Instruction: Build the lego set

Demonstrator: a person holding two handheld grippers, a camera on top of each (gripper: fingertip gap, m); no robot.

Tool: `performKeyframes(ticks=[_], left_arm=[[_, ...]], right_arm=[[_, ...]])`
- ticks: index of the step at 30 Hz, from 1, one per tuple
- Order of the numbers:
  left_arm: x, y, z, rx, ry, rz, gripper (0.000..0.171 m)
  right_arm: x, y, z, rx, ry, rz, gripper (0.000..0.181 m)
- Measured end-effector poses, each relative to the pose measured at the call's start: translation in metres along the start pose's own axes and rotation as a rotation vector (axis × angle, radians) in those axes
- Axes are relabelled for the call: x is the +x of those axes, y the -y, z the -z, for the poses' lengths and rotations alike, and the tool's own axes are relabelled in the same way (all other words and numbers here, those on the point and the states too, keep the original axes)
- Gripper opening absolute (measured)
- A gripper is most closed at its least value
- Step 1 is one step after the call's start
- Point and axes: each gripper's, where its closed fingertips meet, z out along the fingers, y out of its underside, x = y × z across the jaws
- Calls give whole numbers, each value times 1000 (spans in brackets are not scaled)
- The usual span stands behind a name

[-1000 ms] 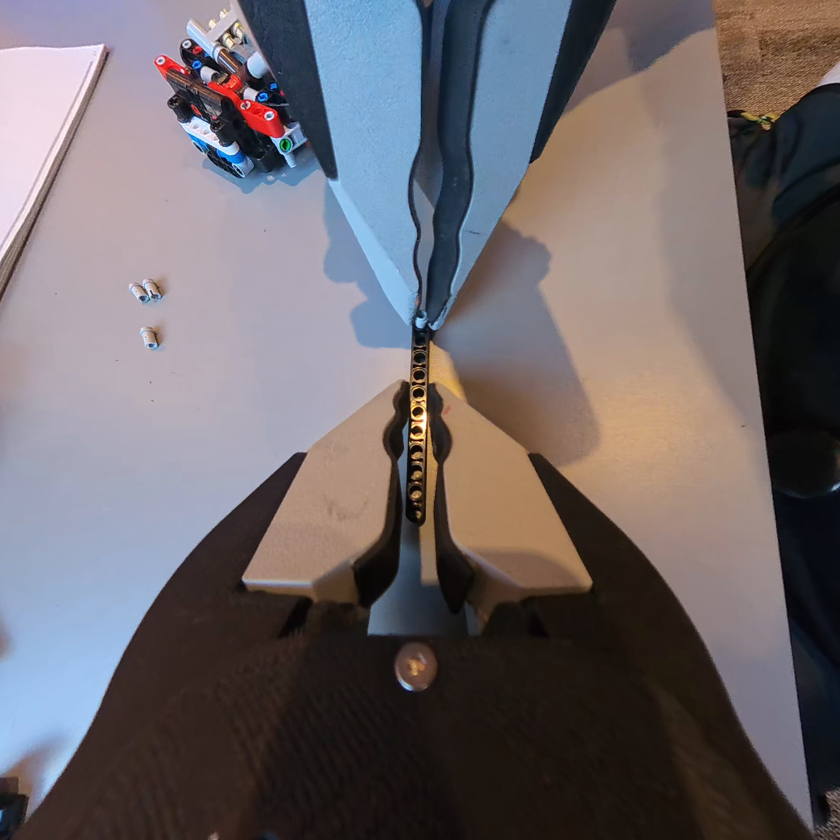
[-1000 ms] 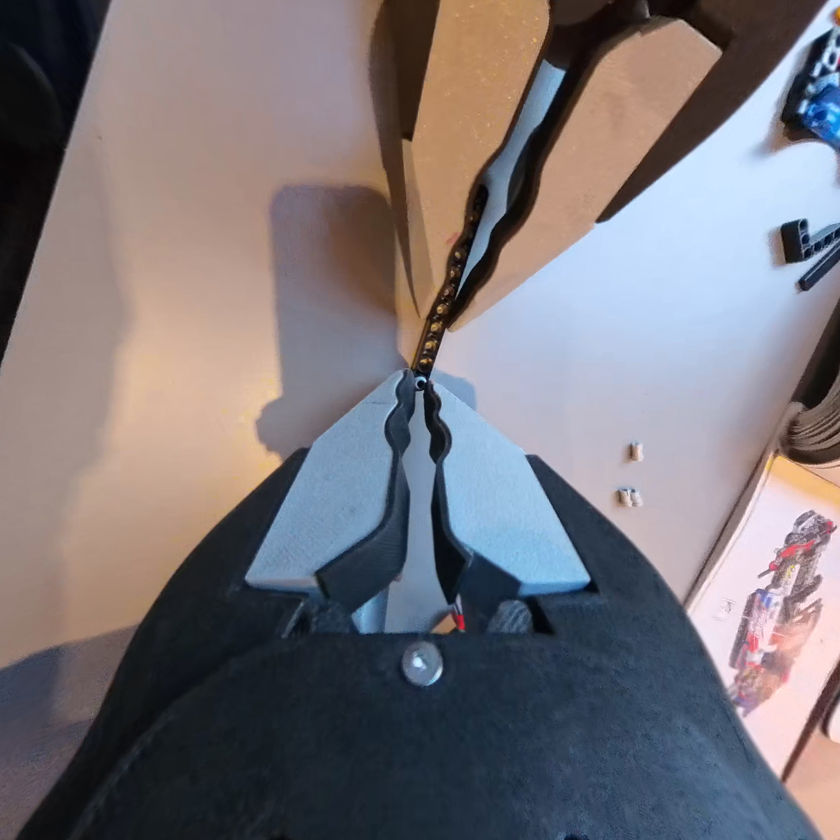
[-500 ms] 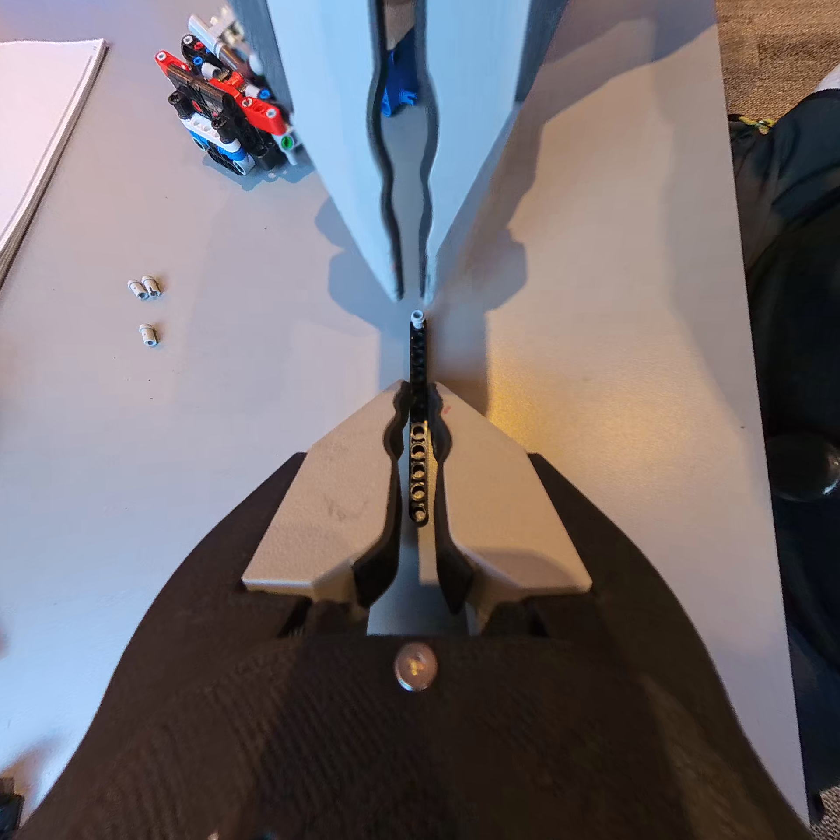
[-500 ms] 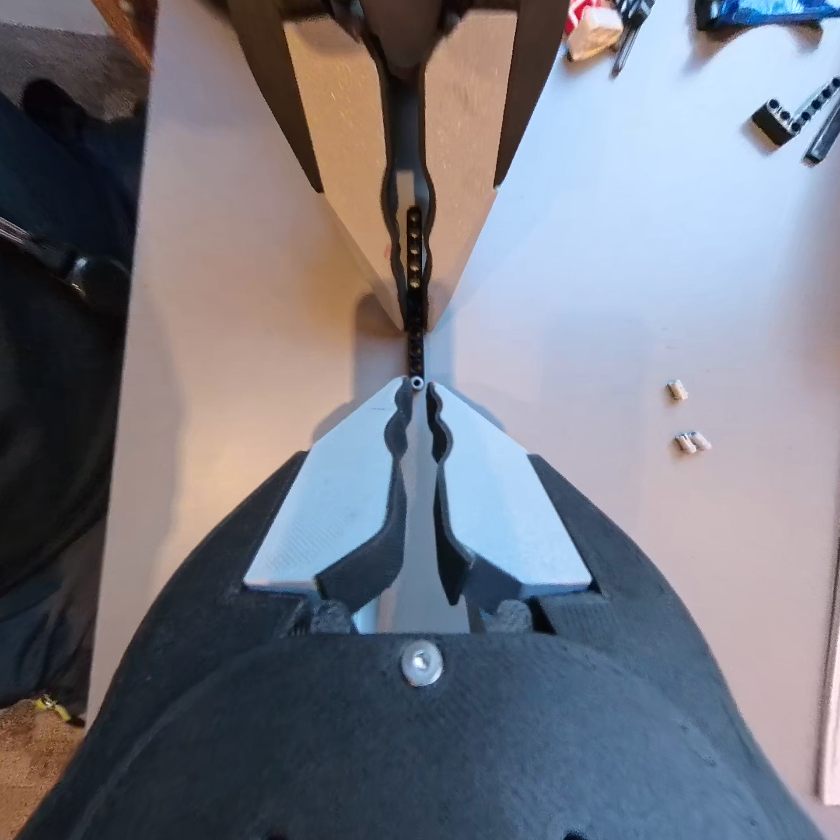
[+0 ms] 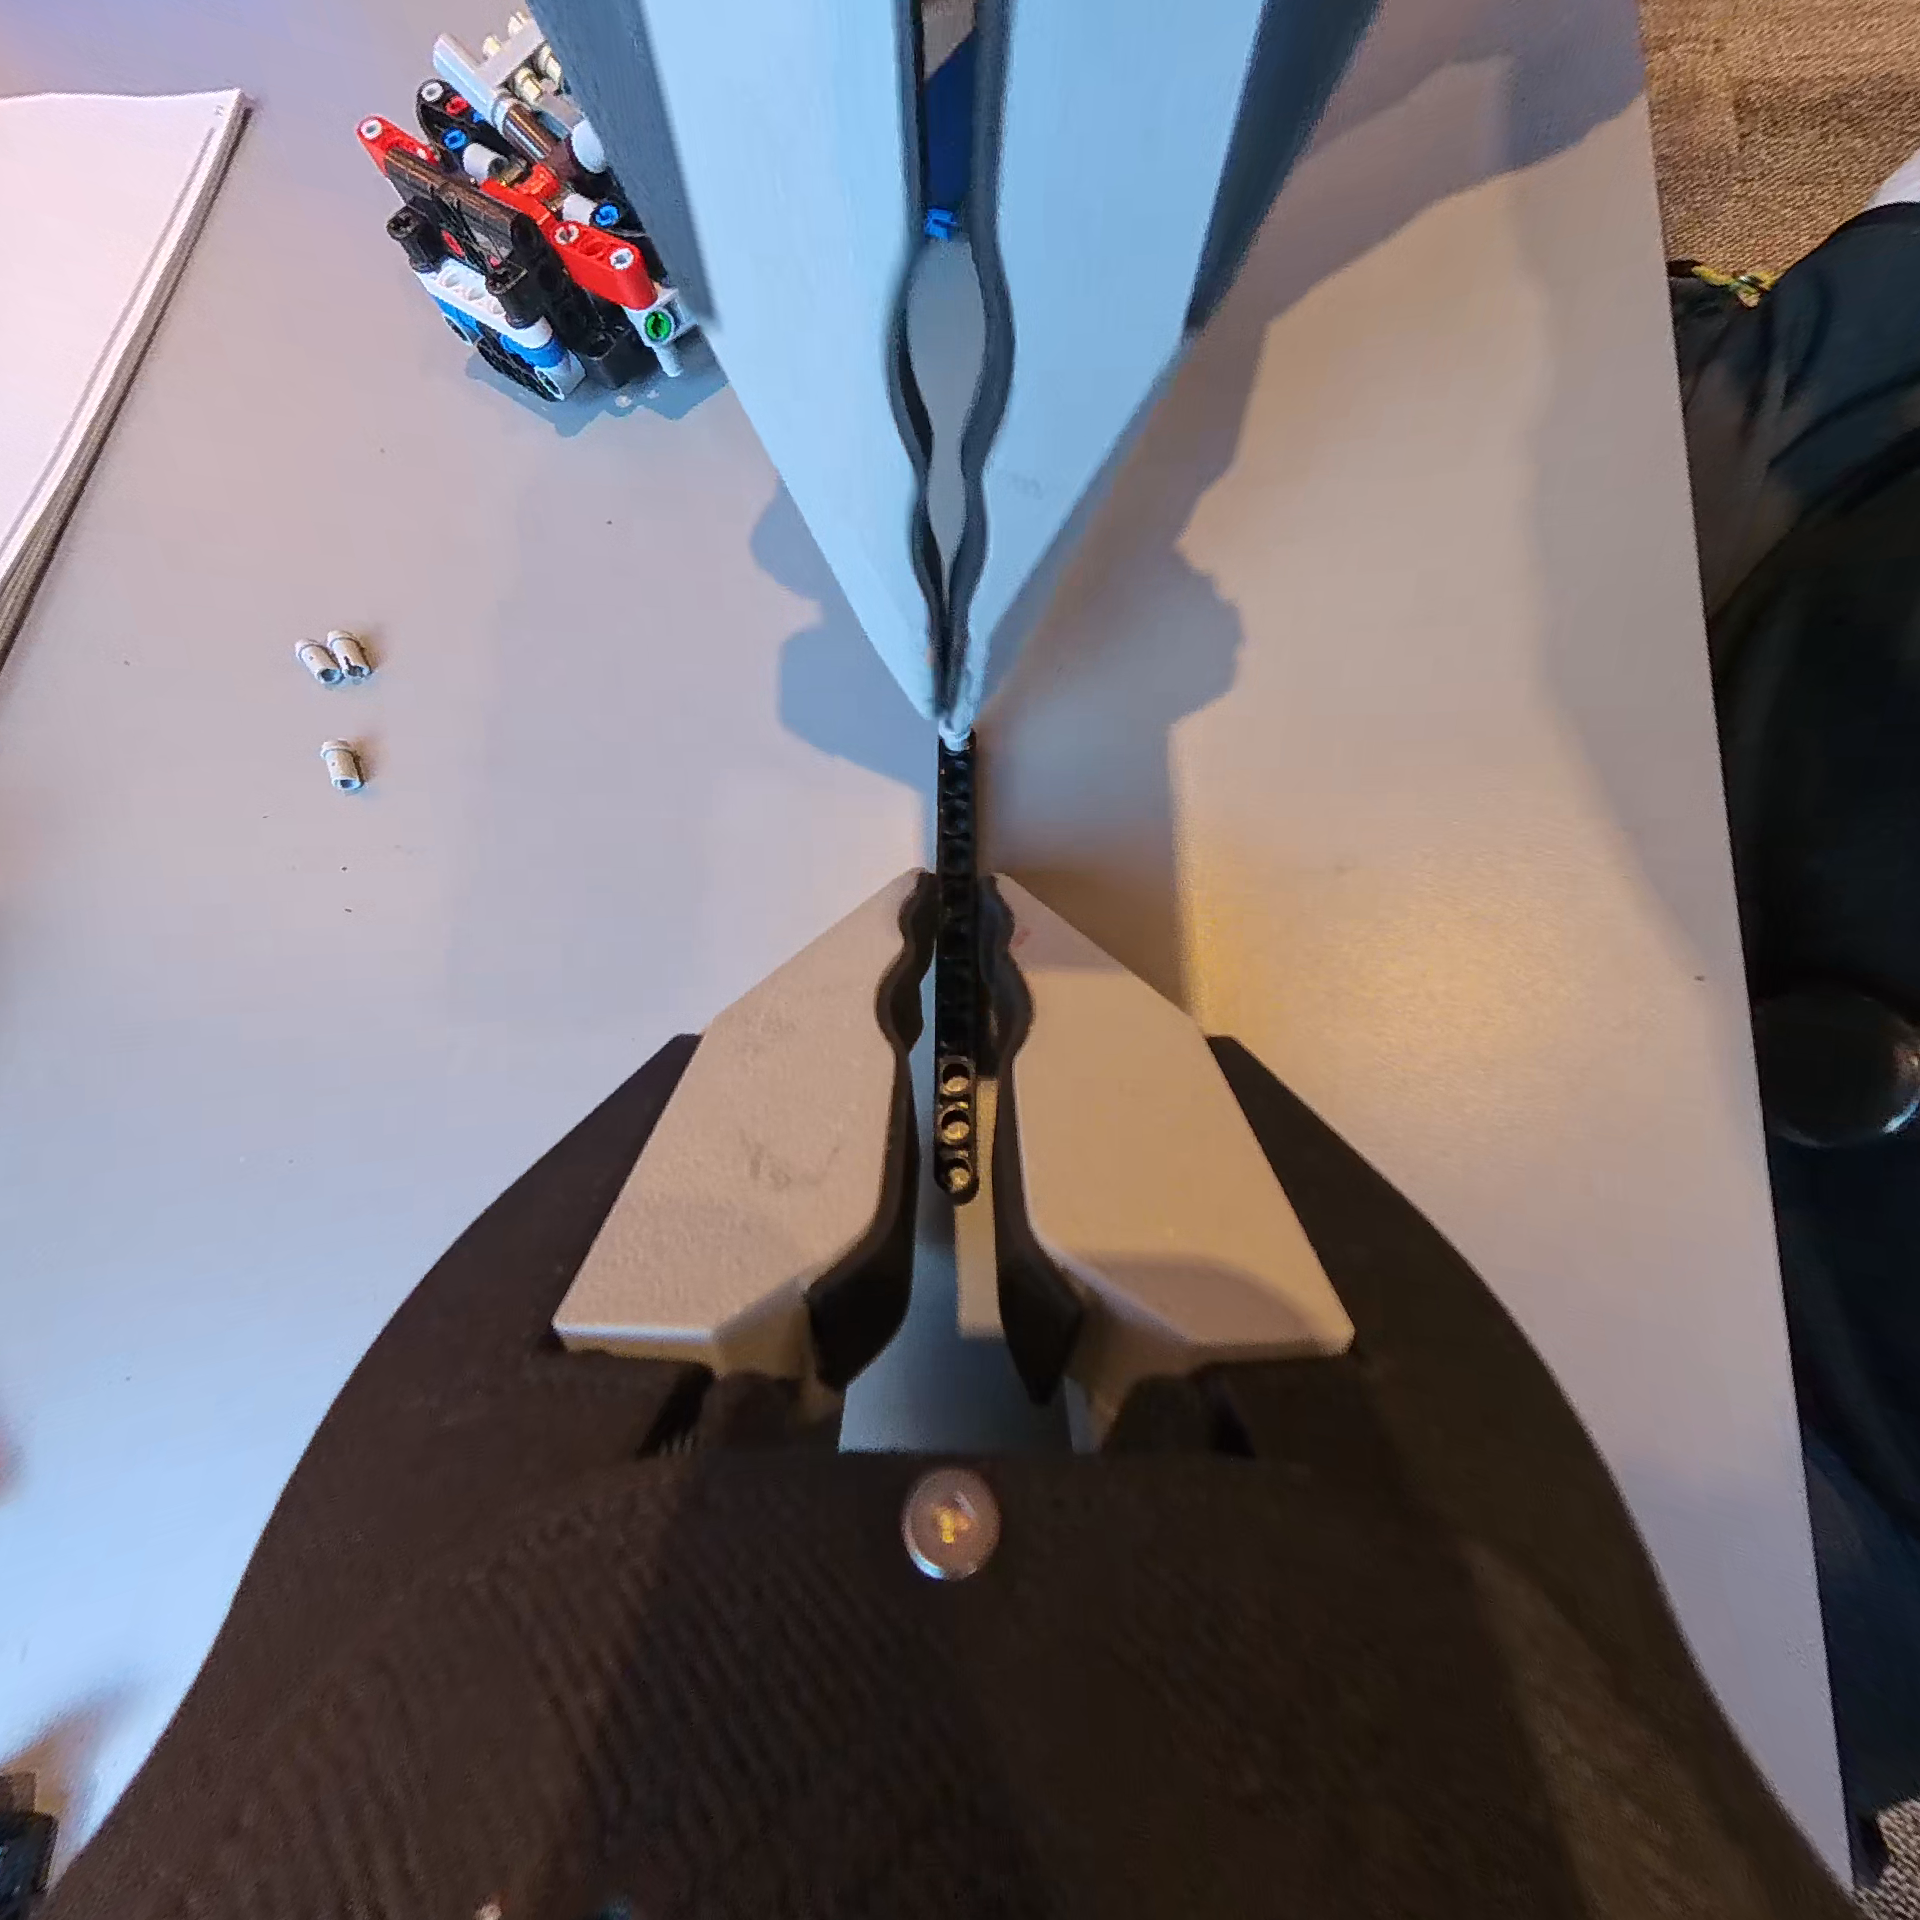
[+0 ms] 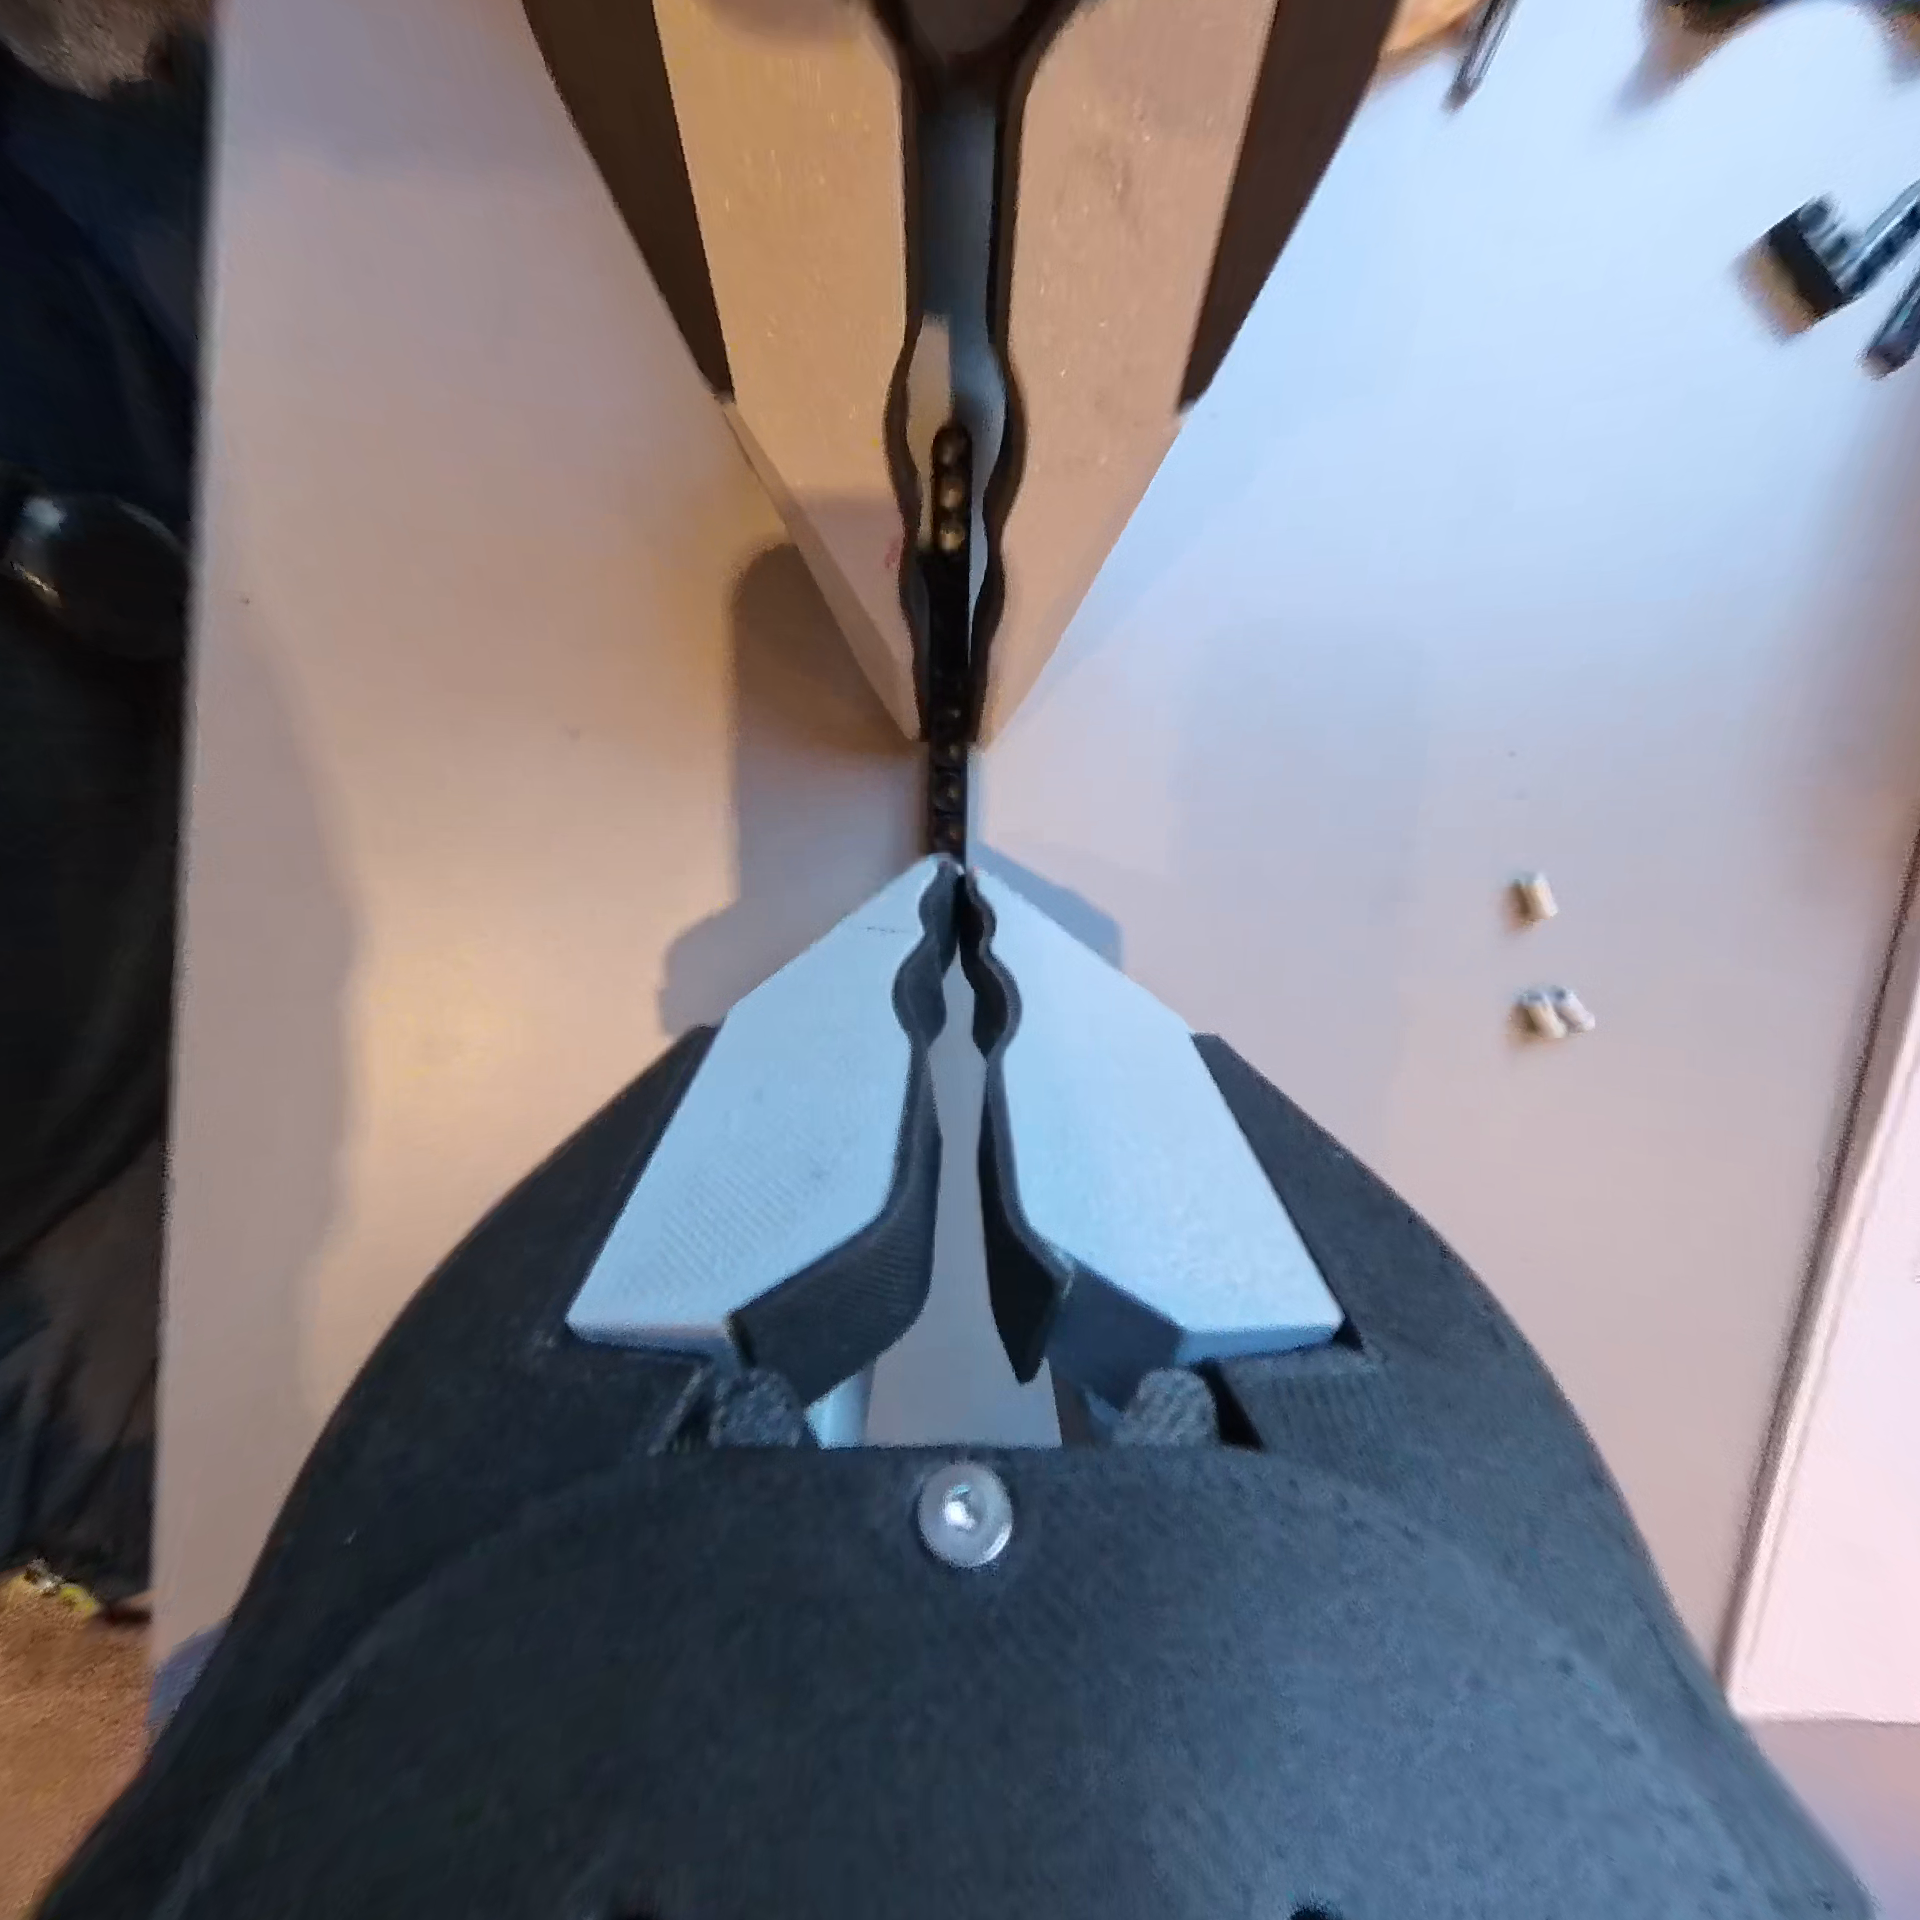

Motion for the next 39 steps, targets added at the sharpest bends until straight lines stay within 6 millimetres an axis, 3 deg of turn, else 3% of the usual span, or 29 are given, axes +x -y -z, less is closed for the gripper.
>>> performKeyframes(ticks=[18,24,31,39], left_arm=[[0,0,0,0,0,2,4],[-2,0,0,-2,15,8,5],[-3,1,0,-3,27,25,4],[-2,1,0,-1,11,71,22]], right_arm=[[3,-1,-2,11,-35,6,0],[9,9,7,132,-60,-127,3],[-4,12,20,293,-118,-296,15],[-30,-1,25,360,-158,-341,15]])
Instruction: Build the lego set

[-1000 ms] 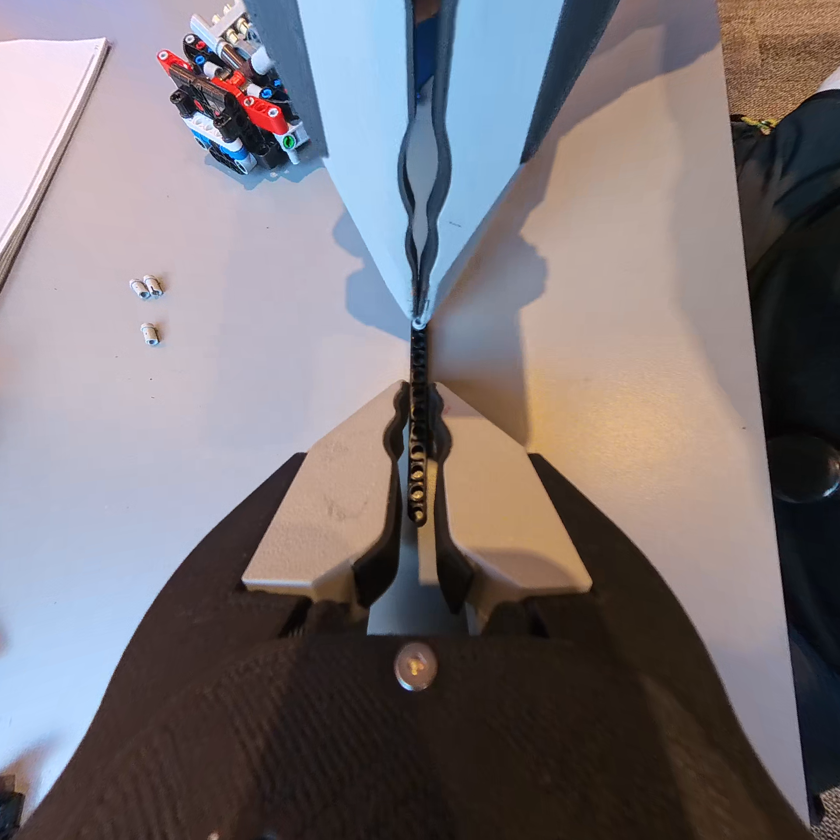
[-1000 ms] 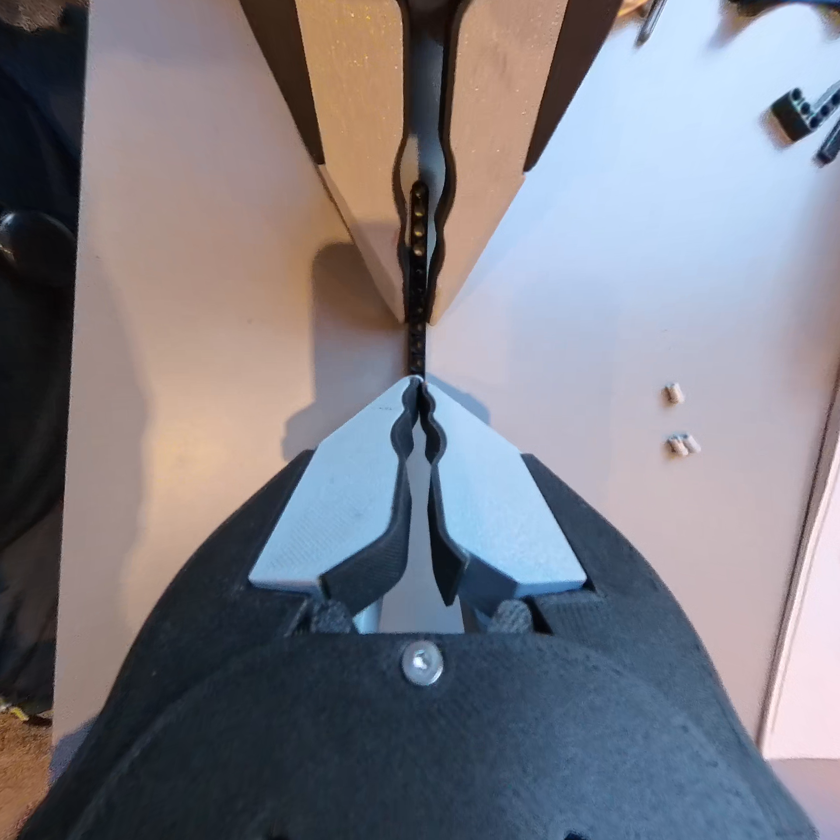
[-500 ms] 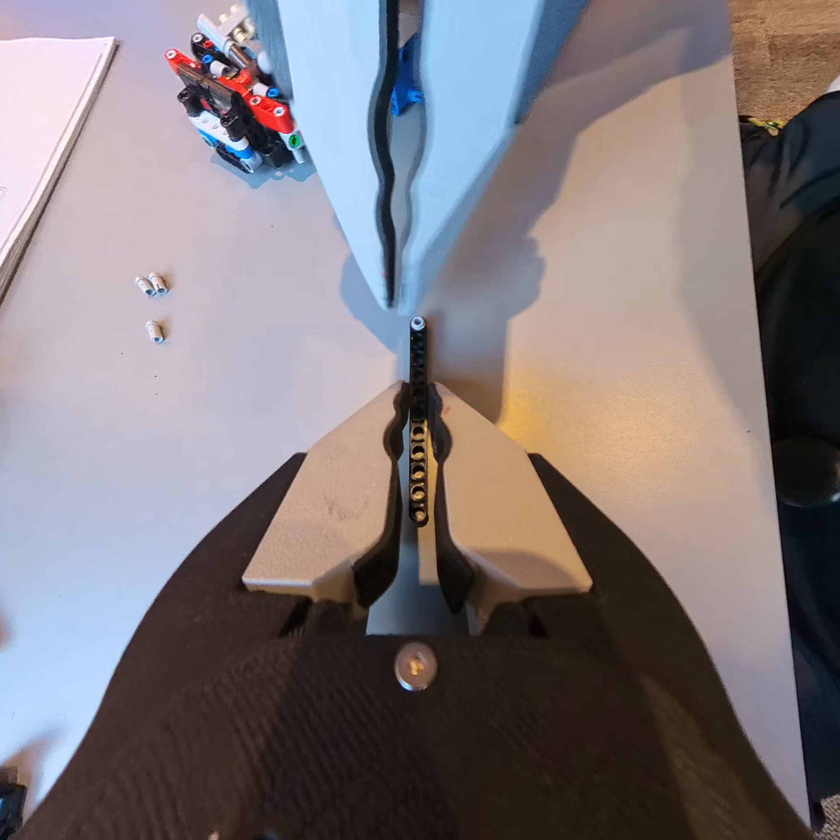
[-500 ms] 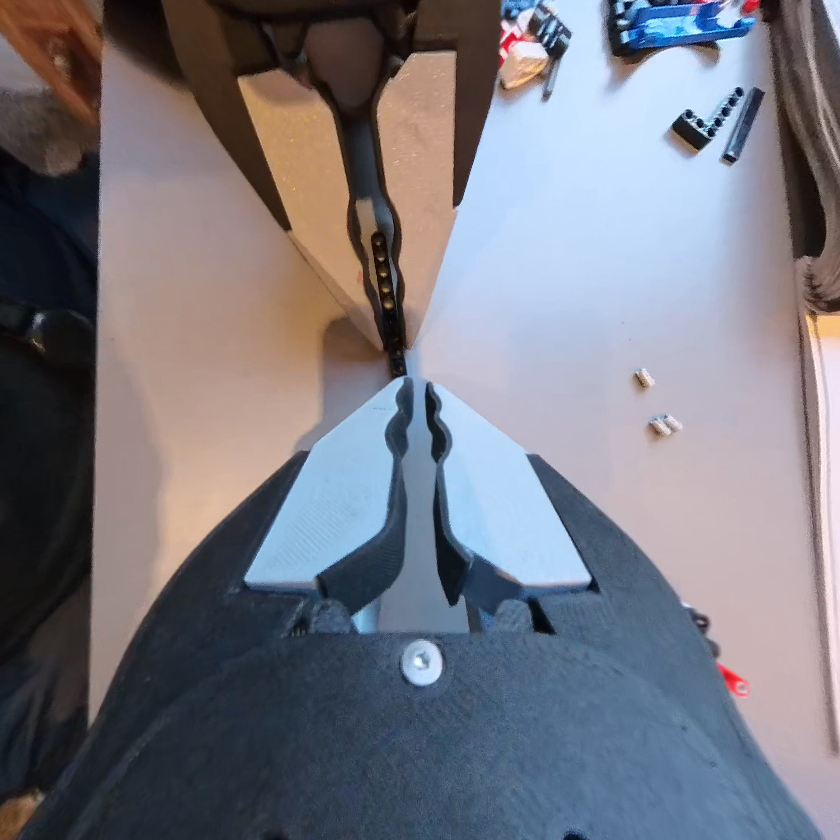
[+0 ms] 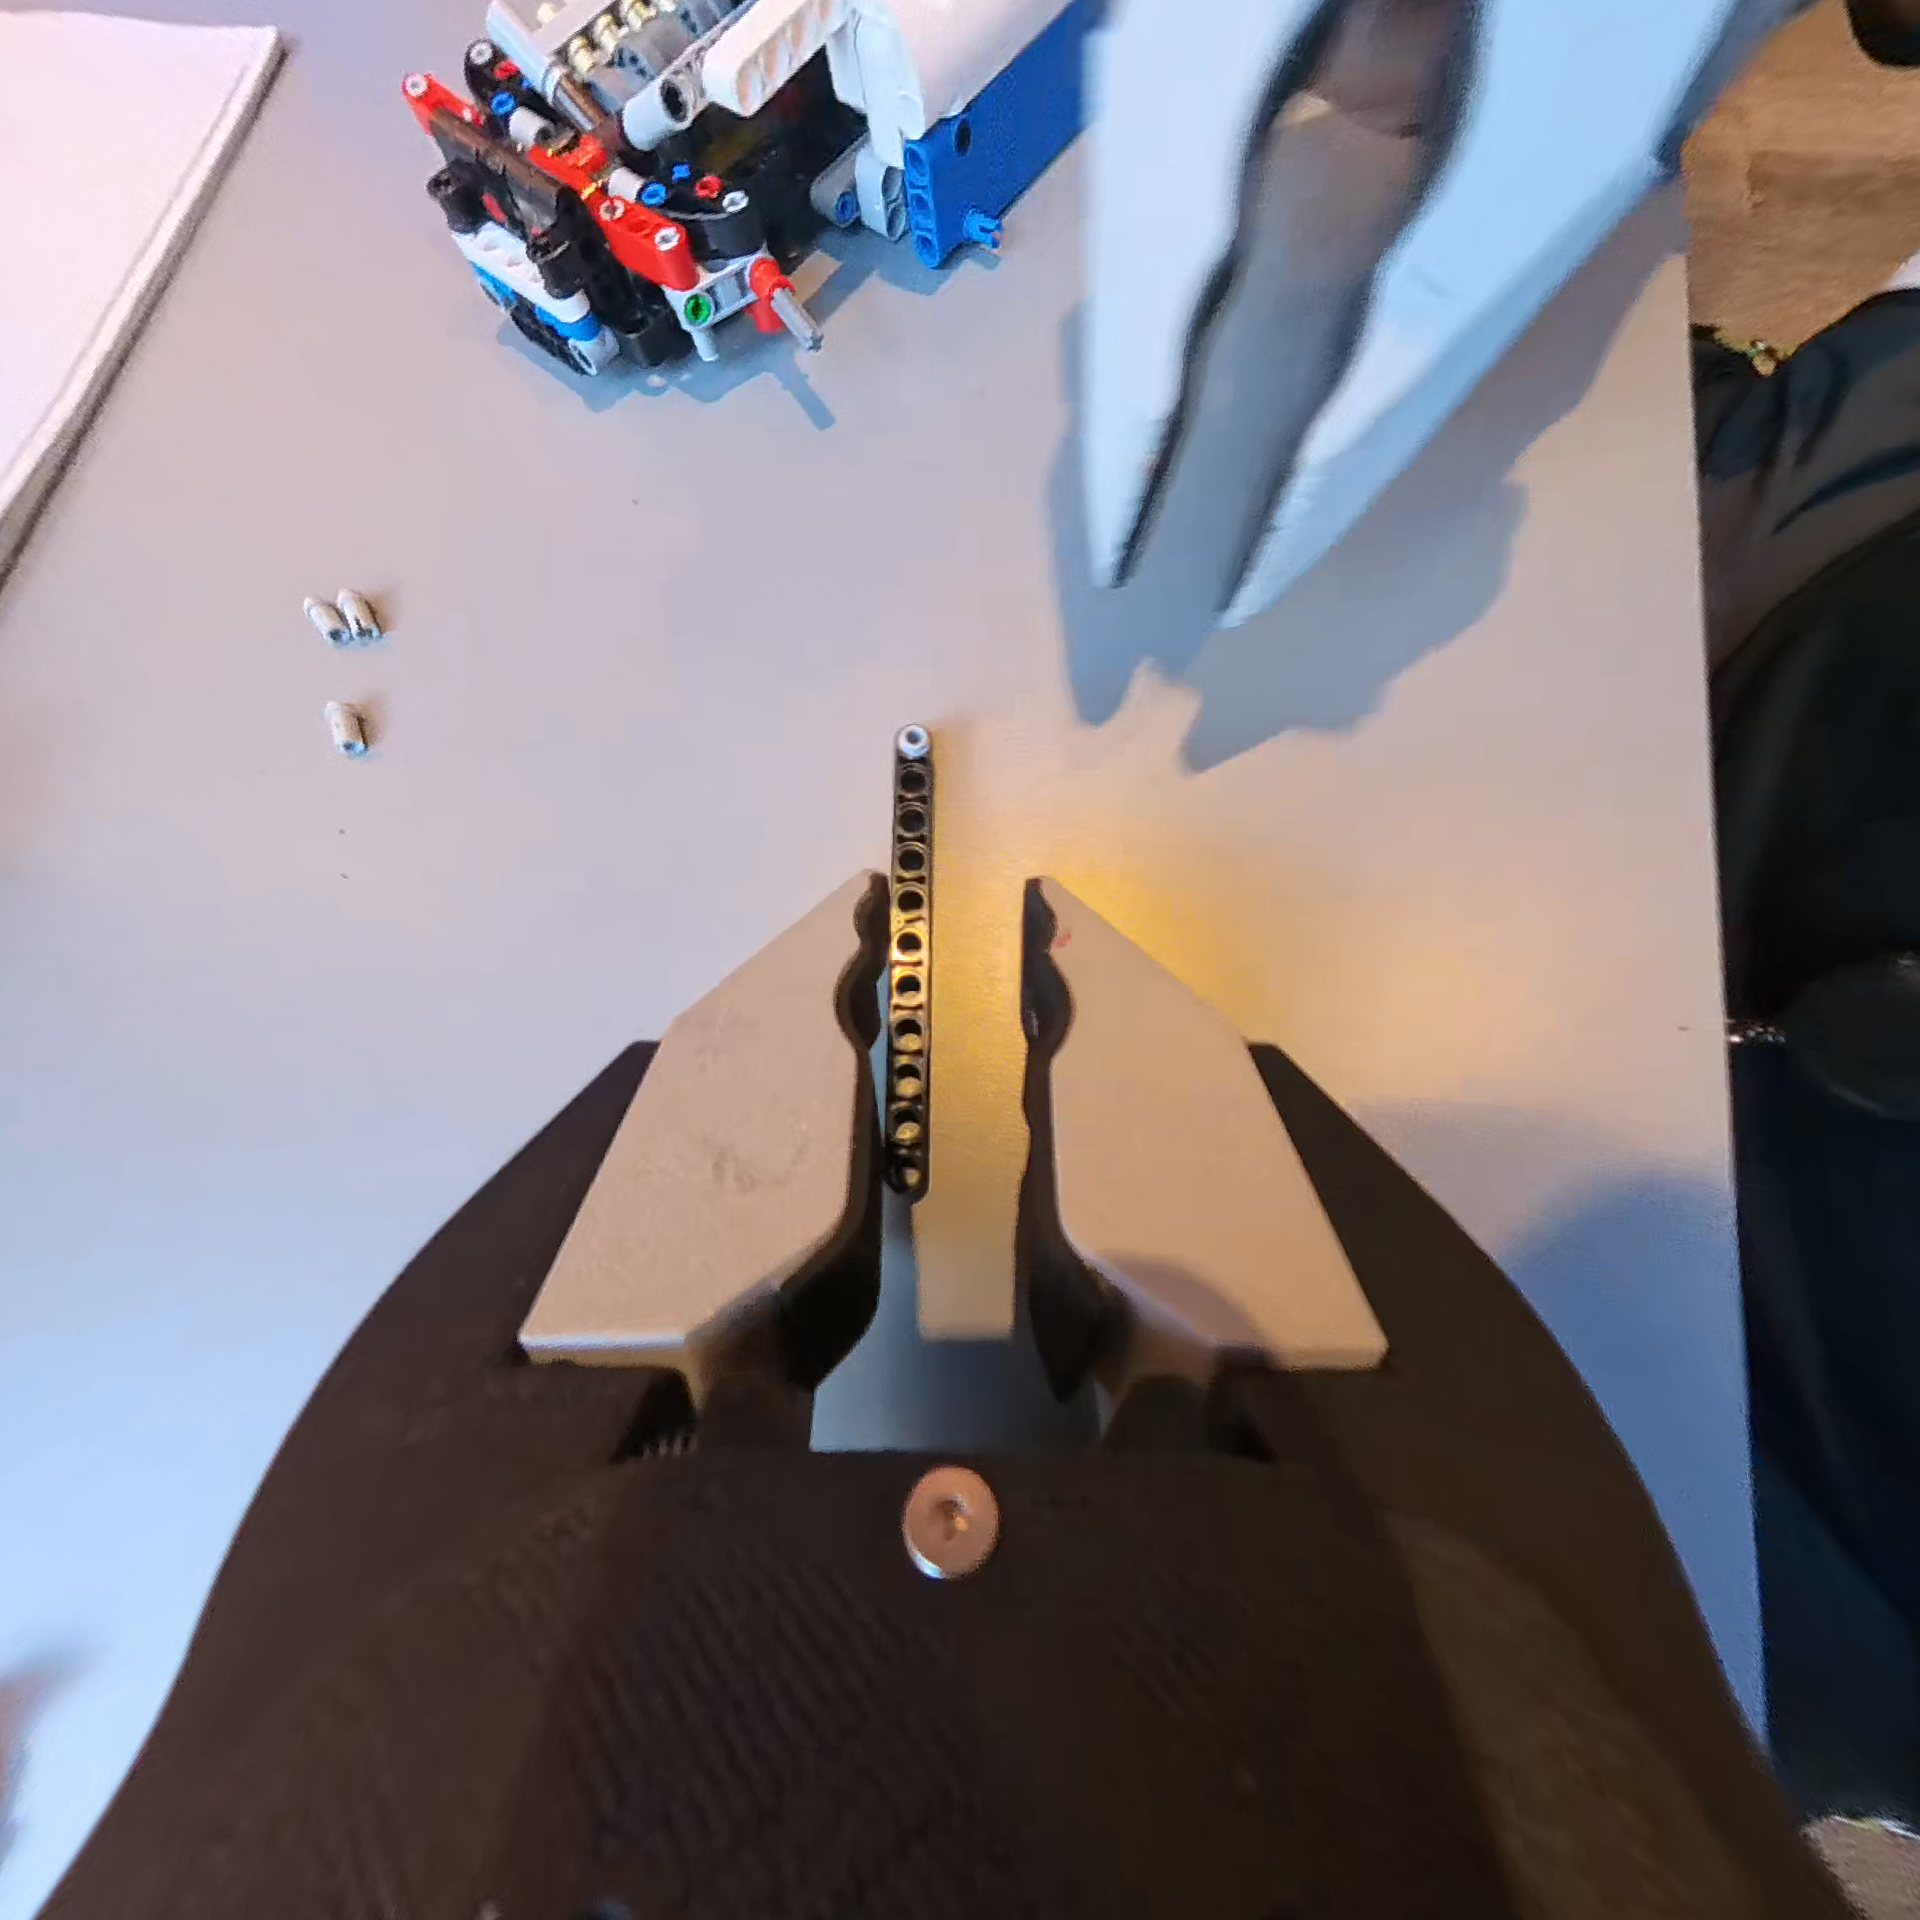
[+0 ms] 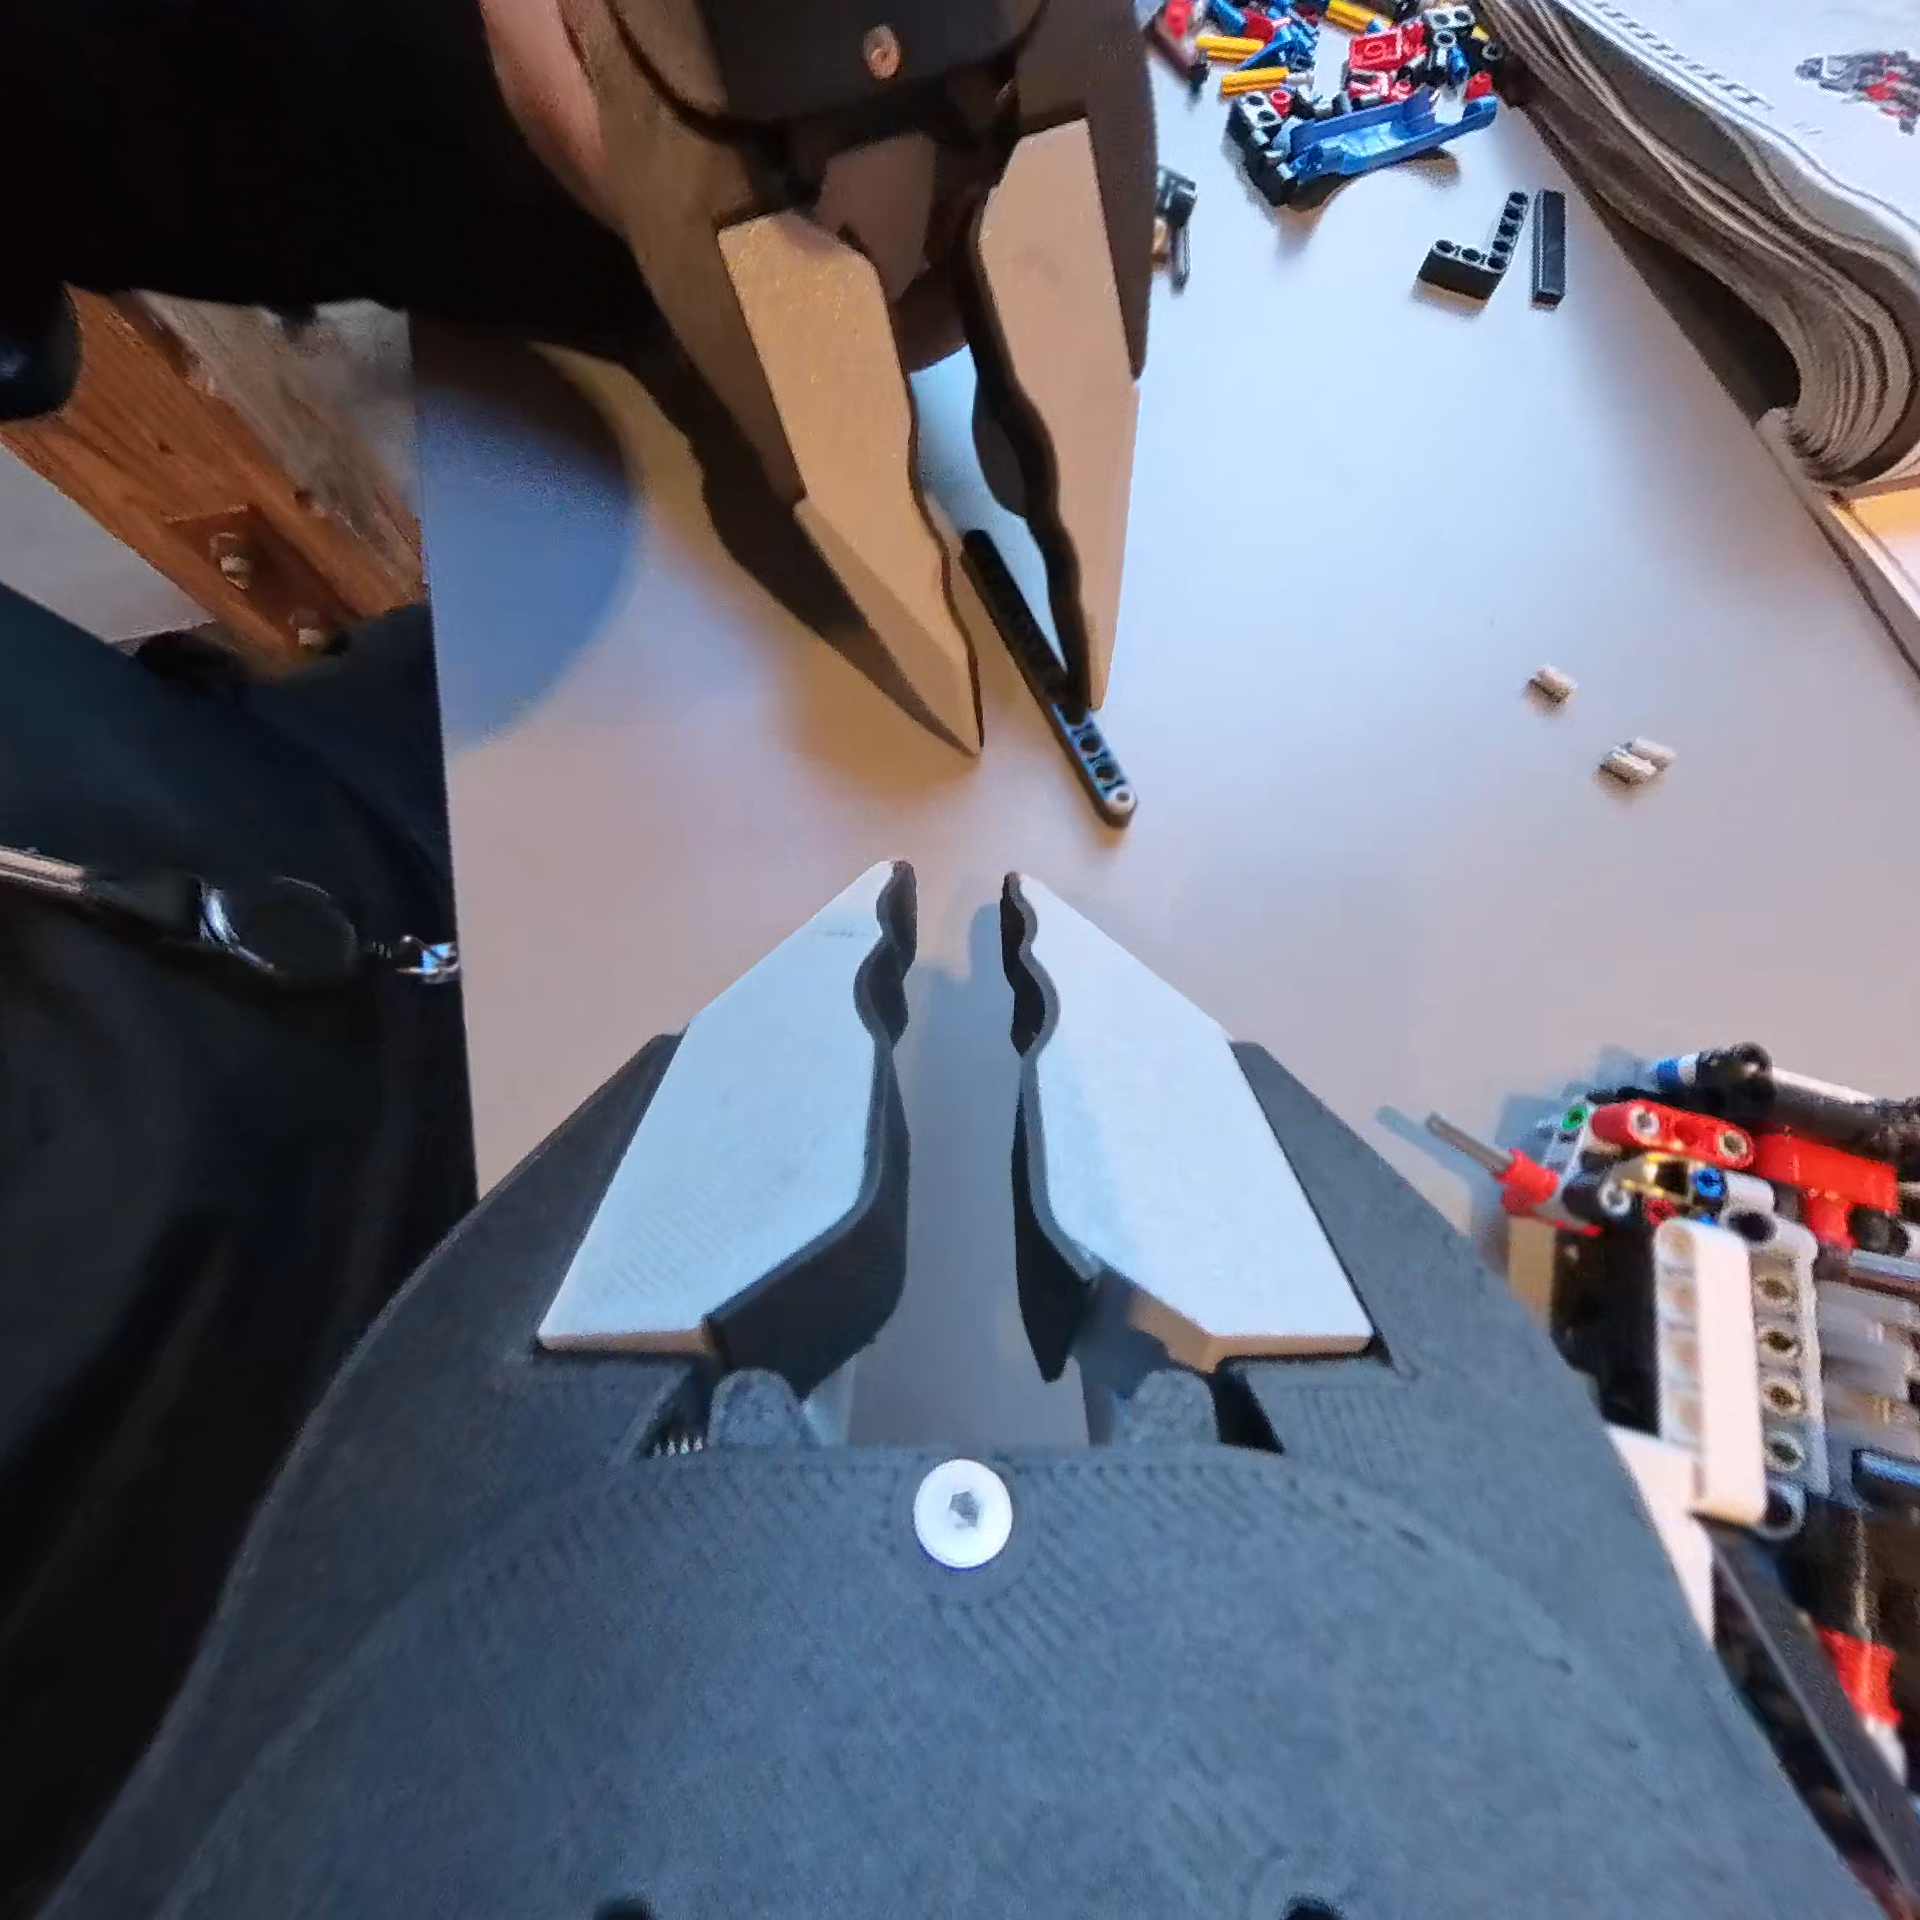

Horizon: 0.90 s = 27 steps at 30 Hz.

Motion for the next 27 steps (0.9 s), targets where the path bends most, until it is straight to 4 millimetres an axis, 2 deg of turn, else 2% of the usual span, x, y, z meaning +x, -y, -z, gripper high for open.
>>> performKeyframes(ticks=[5,10,14,17,19,22,24,27], left_arm=[[1,-2,2,-4,-28,62,28],[3,-3,5,1,-42,142,34],[7,-4,8,-11,-39,167,42],[1,0,19,16,4,160,45],[-11,11,28,53,32,181,45],[-49,27,35,54,143,210,37],[-81,32,31,21,238,241,29],[-106,33,10,-33,262,257,27]], right_arm=[[-10,-8,12,47,-2,3,13],[-19,-17,15,62,2,35,12],[-22,-13,15,76,-4,68,12],[-18,-9,15,110,-33,65,13],[-16,-7,16,140,-67,75,13],[-10,-1,20,190,-127,97,11],[-7,2,23,217,-156,97,9],[-1,6,27,251,-196,93,7]])
